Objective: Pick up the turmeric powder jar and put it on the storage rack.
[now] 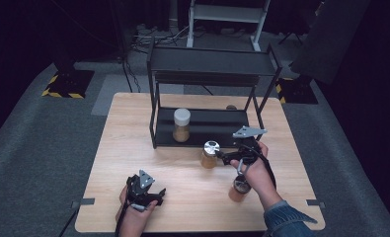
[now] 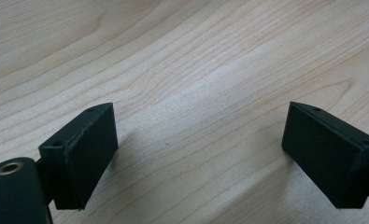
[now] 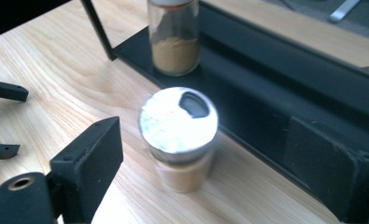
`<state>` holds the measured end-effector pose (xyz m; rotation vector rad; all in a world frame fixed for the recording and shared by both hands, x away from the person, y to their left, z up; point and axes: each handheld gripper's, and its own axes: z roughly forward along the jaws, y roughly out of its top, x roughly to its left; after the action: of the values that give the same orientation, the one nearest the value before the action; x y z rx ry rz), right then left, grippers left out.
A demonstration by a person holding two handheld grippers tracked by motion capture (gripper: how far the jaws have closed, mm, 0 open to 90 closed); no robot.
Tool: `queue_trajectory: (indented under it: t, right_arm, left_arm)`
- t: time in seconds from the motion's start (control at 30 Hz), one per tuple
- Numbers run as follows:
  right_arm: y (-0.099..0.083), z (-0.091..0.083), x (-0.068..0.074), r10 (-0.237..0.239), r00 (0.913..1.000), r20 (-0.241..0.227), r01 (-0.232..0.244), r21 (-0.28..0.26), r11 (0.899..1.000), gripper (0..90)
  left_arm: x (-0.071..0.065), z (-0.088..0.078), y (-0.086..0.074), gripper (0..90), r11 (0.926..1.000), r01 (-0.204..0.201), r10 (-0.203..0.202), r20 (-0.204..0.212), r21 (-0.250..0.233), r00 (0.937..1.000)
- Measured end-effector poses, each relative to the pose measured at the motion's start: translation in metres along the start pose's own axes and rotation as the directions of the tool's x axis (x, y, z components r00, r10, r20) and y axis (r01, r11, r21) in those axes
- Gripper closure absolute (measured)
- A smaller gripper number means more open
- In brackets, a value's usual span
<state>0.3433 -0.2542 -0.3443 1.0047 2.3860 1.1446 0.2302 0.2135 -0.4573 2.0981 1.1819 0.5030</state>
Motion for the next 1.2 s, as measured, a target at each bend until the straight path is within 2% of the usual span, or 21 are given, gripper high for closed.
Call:
queue_trajectory:
  t: [0.17,0.23,0.33,0.4,0.5,0.57,0.73,0.9,1.13,1.2]
  right_arm:
    - [0.009,0.023,0.004,0.004,0.9998,-0.022,-0.003,0.042,0.999,10.6]
    - [0.016,0.029,0.006,-0.005,0.9999,-0.013,0.006,0.075,0.997,10.6]
    - [0.022,0.035,0.009,-0.021,0.9997,-0.012,0.022,0.088,0.996,11.0]
    - [0.029,0.042,0.012,-0.037,0.9993,-0.007,0.038,0.127,0.991,11.7]
    - [0.035,0.049,0.011,-0.049,0.9988,-0.008,0.050,0.156,0.987,14.0]
    - [0.040,0.056,0.010,-0.047,0.9988,-0.016,0.050,0.185,0.981,15.7]
    - [0.044,0.070,0.007,-0.041,0.9988,-0.026,0.046,0.221,0.974,19.5]
    - [0.044,0.084,0.003,-0.037,0.9986,-0.037,0.045,0.270,0.962,31.0]
    - [0.045,0.085,0.006,-0.045,0.9987,-0.026,0.050,0.275,0.960,31.9]
    - [0.044,0.082,0.007,-0.038,0.9991,-0.018,0.041,0.252,0.967,31.9]
  left_arm:
    - [-0.001,0.000,0.000,10.4,1.0000,-0.004,0.004,-0.003,-0.002,1.0000]
    - [-0.001,0.000,-0.001,10.4,1.0000,-0.005,0.005,-0.002,-0.003,1.0000]
    - [-0.001,0.000,0.000,10.4,1.0000,-0.008,0.008,-0.002,-0.003,1.0000]
    - [-0.001,0.000,0.000,10.4,1.0000,-0.008,0.008,-0.002,-0.001,1.0000]
    - [-0.001,0.000,0.000,10.4,0.9999,-0.011,0.011,-0.001,-0.002,0.9999]
    - [-0.001,0.000,0.000,10.4,0.9999,-0.012,0.012,-0.002,-0.002,0.9999]
    - [-0.001,0.000,0.000,10.4,0.9999,-0.014,0.014,0.000,-0.001,0.9999]
    - [-0.001,0.000,0.000,10.4,0.9999,-0.015,0.015,0.000,-0.002,0.9999]
    - [-0.001,0.000,0.000,10.4,0.9999,-0.016,0.016,0.002,-0.002,0.9999]
    - [-0.002,-0.001,0.000,10.4,0.9998,-0.018,0.018,0.000,-0.001,0.9998]
